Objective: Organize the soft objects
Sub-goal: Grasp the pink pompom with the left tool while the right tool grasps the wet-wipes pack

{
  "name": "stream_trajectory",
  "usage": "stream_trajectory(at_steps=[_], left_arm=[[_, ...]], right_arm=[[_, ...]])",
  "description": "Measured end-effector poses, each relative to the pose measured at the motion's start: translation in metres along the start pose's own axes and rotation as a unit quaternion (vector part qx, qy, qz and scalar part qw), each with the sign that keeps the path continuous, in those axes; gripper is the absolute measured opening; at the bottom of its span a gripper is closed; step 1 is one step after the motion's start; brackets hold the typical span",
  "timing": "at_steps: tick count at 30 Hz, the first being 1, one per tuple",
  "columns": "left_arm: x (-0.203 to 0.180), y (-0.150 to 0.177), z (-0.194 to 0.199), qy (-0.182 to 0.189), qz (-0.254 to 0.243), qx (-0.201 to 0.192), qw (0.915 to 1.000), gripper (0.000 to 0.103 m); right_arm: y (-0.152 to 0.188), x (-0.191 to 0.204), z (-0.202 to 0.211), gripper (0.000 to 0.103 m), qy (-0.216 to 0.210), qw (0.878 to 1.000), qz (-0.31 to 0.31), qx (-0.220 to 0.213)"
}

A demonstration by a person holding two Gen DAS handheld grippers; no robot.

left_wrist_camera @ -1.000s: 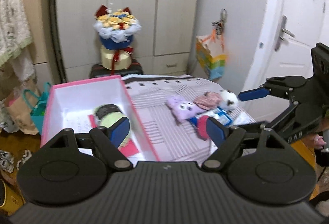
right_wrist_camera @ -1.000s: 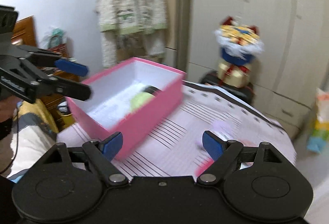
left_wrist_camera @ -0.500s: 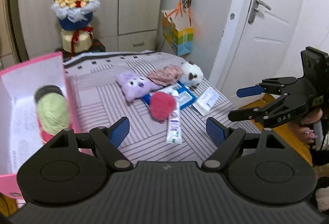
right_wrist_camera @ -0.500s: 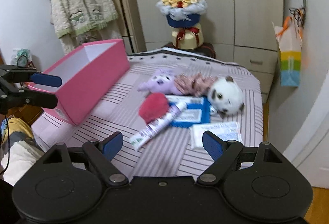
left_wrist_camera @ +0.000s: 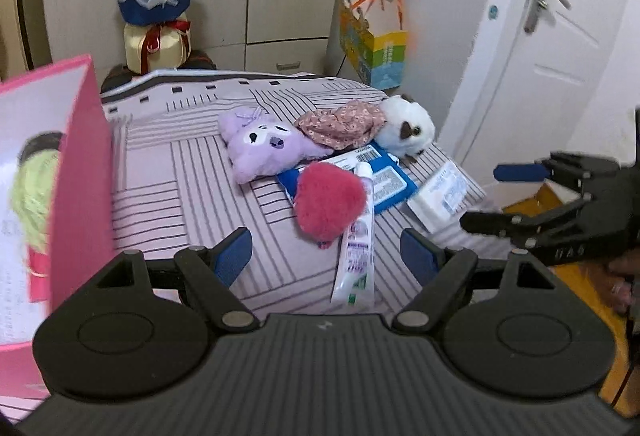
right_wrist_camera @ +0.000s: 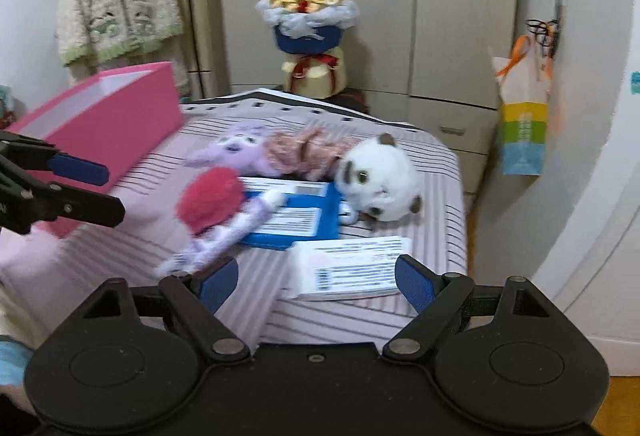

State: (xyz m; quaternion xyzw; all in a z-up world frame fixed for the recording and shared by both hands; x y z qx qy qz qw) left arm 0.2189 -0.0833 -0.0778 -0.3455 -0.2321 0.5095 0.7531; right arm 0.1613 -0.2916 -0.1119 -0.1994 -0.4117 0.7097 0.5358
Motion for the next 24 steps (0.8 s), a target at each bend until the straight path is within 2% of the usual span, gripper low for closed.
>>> stream_trajectory(at_steps=[2,5,9,13,17,23,24], left_arm=[[-0.002,-0.001,-0.013,-0.004,0.017,-0.002,0.9998,0.081],[-0.005,-0.003,-0.031,-0.009,0.036,-0.009,0.9993,0.081],[-0.006,-0.006,-0.052,0.008,0.071,0.000,0.9974,0.081],[-0.007,-0.009,-0.067,0.009,0.094,0.009,0.9955,0.081],[-0.008,-0.009,-0.075,0.002,0.108,0.001,0.9941,0.079],[-0.005,-0.008,-0.085,0.011,0.143,0.015,0.9896,0.077],[-0.005,-0.007,-0.087,0.013,0.146,0.020,0.9890,0.074]], right_arm=[[0.003,-0.007,-0.008,0.090,0.008,1.000,0.000,-0.005],[0.008,-0.017,-0.020,0.097,0.021,1.000,0.004,-0.004],[0.012,-0.026,-0.031,0.097,0.032,0.999,0.018,-0.004],[0.015,-0.037,-0.036,0.098,0.011,1.000,-0.002,-0.009],[0.015,-0.046,-0.041,0.098,-0.017,0.999,-0.038,-0.009],[0.017,-0.044,-0.050,0.098,-0.022,0.999,-0.041,0.006],[0.017,-0.044,-0.051,0.098,-0.021,0.999,-0.038,0.008]])
Point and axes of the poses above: each gripper's, at about its wrist camera, not at the fingertips, and z roughly against the way its jaws point, x to its left, y to its underside, the point moved 2 cm from there along -z, roughly the way its jaws point, and after that the axes turned 14 degrees about -y, right-handed, at the moved point
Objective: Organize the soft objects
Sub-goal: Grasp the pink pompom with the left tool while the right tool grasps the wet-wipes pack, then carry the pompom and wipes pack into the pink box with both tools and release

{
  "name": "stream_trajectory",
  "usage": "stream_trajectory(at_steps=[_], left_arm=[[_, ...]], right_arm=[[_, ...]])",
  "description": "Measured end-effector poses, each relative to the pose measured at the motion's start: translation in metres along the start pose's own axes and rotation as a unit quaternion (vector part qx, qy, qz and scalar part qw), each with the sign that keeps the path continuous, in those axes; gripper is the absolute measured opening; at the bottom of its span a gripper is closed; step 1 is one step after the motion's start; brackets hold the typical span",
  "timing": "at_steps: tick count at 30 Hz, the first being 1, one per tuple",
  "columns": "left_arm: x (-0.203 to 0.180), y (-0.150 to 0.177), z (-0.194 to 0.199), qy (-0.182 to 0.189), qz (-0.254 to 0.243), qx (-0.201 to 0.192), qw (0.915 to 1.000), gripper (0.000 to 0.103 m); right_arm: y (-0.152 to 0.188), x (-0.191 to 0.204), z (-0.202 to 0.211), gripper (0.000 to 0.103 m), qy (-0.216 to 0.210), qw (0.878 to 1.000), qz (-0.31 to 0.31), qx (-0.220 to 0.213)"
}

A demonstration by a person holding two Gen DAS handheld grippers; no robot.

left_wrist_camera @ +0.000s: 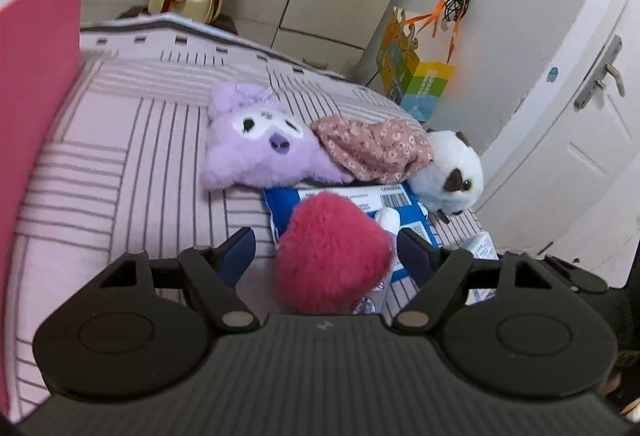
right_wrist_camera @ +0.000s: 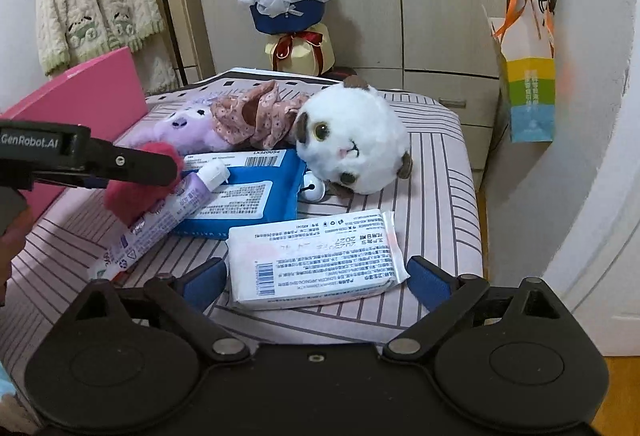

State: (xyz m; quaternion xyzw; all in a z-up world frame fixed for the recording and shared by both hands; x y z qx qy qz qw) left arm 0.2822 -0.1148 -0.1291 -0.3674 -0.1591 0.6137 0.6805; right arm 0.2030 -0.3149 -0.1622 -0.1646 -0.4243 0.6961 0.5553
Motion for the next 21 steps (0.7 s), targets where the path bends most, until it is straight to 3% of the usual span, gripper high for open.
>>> stream_trajectory(at_steps=[2,4,7,21], left_arm=[[-0.001,0.002,-0.003,0.002,0.004,0.008,1.0000,0.064],[-0.001,0.004,-0.002,0.008,0.007,0.008,0.9999,0.056],[-0.002,0.006,0.004,0.005,0.004,0.001,1.0000,0.051],[0.017,0.027,0.069,0.005,-0.010,-0.030,0.9995,0.050]], right_arm=[[0.000,0.002,-0.002,0.098,0.005,1.000,0.010,0.004],[0.001,0.005,-0.002,0.091,0.007,1.000,0.020,0.002],[0.003,0.011,0.002,0.084,0.014,0.999,0.029,-0.005],[0.022,0.056,0.030,0.084,-0.007,0.999,-0.001,-0.045]])
Point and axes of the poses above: each gripper's, at about its wrist camera, not at the fingertips, and z roughly against the way its jaws point, x to its left, y to its underside, the point moved 2 cm from there along -z, roughly the way its jaws point, and after that the axes turned 14 degrees about -y, right-handed, at the moved point
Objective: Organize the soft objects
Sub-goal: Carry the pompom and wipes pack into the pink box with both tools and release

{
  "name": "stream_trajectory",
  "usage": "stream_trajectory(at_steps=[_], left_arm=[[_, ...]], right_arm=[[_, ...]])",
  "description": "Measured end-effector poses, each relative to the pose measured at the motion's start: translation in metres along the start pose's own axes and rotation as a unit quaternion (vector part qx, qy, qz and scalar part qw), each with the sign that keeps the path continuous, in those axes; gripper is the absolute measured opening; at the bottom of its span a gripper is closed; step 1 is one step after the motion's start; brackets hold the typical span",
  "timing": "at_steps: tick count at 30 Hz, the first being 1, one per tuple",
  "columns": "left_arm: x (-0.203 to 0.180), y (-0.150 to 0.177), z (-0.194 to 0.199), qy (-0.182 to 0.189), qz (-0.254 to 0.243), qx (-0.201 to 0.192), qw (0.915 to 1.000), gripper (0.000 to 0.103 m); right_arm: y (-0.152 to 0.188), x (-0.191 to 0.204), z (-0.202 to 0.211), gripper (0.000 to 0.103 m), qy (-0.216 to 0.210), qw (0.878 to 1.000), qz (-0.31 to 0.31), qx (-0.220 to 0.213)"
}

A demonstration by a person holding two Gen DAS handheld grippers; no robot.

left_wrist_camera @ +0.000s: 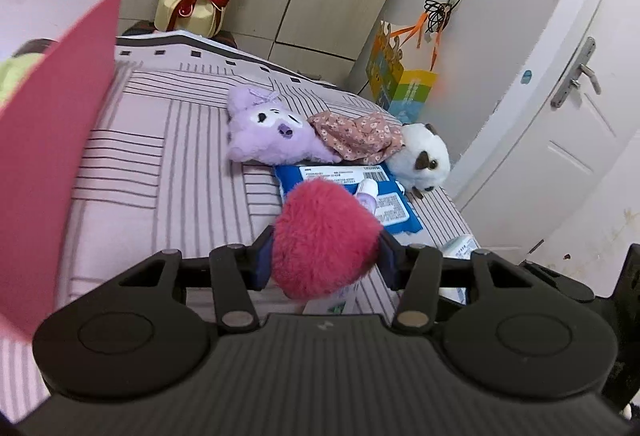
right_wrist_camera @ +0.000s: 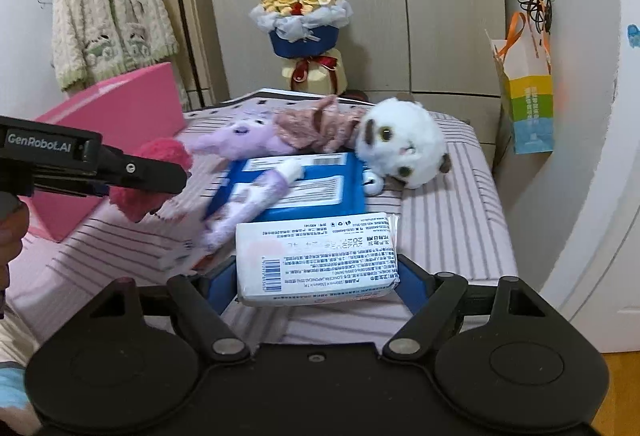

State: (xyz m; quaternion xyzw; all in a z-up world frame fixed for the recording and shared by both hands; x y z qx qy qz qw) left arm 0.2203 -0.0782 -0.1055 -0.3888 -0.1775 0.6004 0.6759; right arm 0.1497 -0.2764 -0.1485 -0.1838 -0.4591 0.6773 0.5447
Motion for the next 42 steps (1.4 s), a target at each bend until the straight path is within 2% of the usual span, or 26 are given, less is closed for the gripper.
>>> stream_trajectory(at_steps=[5,11,17,21,25,29,34,38,42], left_arm=[[0.016,0.008,0.029,0.001,-0.004,0.007,1.0000,0.050],[0.036,0.011,0.066,-0.010,-0.020,0.026,0.9994,0.050],[0.059,0.007,0.104,-0.009,-0.029,0.040,0.9987,0.050],[0.073,0.001,0.132,-0.022,-0.042,0.030,0.9984,0.050],[0.090,-0.011,0.152,-0.043,-0.045,0.012,0.9980,0.050],[0.107,-0.026,0.165,-0.068,-0.047,-0.008,0.9965,0.050],[0.135,-0.049,0.163,-0.104,-0.041,-0.014,0.9936,0.050],[0.161,-0.071,0.146,-0.137,-0.018,-0.003,0.9904,0.050],[0.181,-0.090,0.117,-0.177,-0.006,0.006,0.9841,0.050]], right_arm=[[0.000,0.022,0.006,0.084,-0.024,1.000,0.011,0.006],[-0.012,0.060,0.015,0.084,-0.077,0.996,0.046,0.026],[-0.034,0.108,0.025,0.084,-0.135,0.984,0.110,0.044],[-0.050,0.136,0.028,0.084,-0.175,0.972,0.147,0.046],[-0.068,0.159,0.021,0.084,-0.192,0.963,0.184,0.047],[-0.089,0.183,0.008,0.084,-0.207,0.951,0.226,0.040],[-0.117,0.212,-0.019,0.084,-0.216,0.935,0.281,0.029],[-0.138,0.235,-0.052,0.084,-0.226,0.916,0.329,0.040],[-0.147,0.257,-0.095,0.084,-0.222,0.889,0.394,0.072]])
Point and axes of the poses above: each gripper's, at about its wrist camera, not at the fingertips, and z roughly against the way its jaws point, x to its left, y to its underside, the point moved 2 cm from there along -z, roughly the way its jaws point, and after that the axes turned 14 degrees about -y, right-handed, at the moved point
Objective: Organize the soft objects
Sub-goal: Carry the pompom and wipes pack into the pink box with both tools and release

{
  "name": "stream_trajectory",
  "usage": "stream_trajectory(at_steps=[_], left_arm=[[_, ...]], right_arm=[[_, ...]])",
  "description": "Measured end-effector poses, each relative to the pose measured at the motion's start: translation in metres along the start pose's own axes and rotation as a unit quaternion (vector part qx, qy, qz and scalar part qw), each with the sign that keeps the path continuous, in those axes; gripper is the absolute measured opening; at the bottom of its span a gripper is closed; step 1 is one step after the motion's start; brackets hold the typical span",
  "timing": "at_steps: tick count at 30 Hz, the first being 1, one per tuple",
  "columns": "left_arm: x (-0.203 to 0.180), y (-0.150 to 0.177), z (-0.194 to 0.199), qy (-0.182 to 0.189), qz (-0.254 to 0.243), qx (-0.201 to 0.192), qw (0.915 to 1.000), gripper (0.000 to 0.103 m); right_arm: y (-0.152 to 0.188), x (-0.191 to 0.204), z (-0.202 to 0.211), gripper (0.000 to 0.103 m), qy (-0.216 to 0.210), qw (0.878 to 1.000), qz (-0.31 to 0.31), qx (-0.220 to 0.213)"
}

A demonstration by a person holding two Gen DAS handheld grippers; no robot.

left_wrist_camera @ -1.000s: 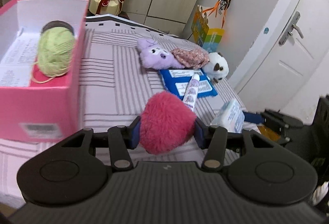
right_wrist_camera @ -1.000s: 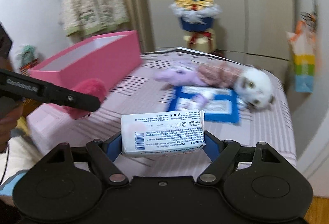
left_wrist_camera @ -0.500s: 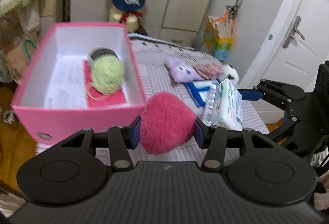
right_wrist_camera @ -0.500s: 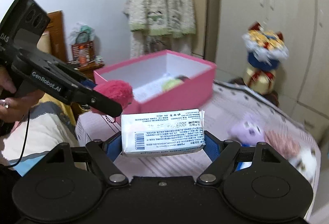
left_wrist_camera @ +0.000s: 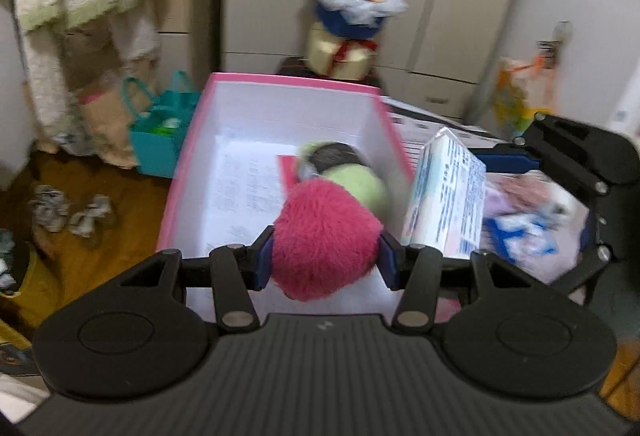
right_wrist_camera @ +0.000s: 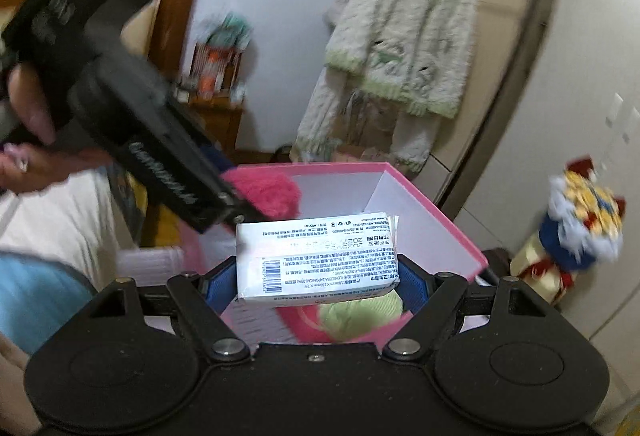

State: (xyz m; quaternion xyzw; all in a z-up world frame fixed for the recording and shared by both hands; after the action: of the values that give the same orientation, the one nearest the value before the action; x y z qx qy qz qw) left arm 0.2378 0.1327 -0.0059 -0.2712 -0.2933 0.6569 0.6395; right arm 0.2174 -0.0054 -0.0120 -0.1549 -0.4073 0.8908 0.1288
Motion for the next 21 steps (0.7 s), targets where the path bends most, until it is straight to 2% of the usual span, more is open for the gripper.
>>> stream_trajectory(at_steps=[5,13,18,21], left_arm=[[0.004,-0.021,-0.038,-0.029,-0.011,0.009,0.9995,0.050],[0.009,-0.046,-0.085,-0.075,-0.035,0.032,0.9961,0.050],[0.003,-0.057,-0.102,-0.103,-0.063,0.026,0.9924,0.050],[0.001,-0.060,-0.108,-0.106,-0.067,0.025,0.9918,0.050]], right_arm=[[-0.016,-0.025,-0.050,0.084,-0.041,0.996,0.040,0.067],[-0.020,-0.056,-0.096,0.083,-0.099,0.988,0.075,0.096],[-0.020,-0.066,-0.118,0.083,-0.106,0.984,0.074,0.122],[-0.017,-0.072,-0.128,0.083,-0.107,0.981,0.075,0.145]])
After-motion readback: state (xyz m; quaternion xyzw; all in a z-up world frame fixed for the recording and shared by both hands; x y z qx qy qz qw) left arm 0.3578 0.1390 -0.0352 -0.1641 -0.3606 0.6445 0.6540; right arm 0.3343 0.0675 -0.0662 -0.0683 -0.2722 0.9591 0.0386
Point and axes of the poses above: each gripper's, at about its wrist camera, not at the fingertips, and z roughly against the way its jaws point, x to its left, y to its underside, the point moved 2 cm from there along -z, roughly the way its jaws point, and after that the axes turned 14 degrees about -y, right-handed, at the moved point
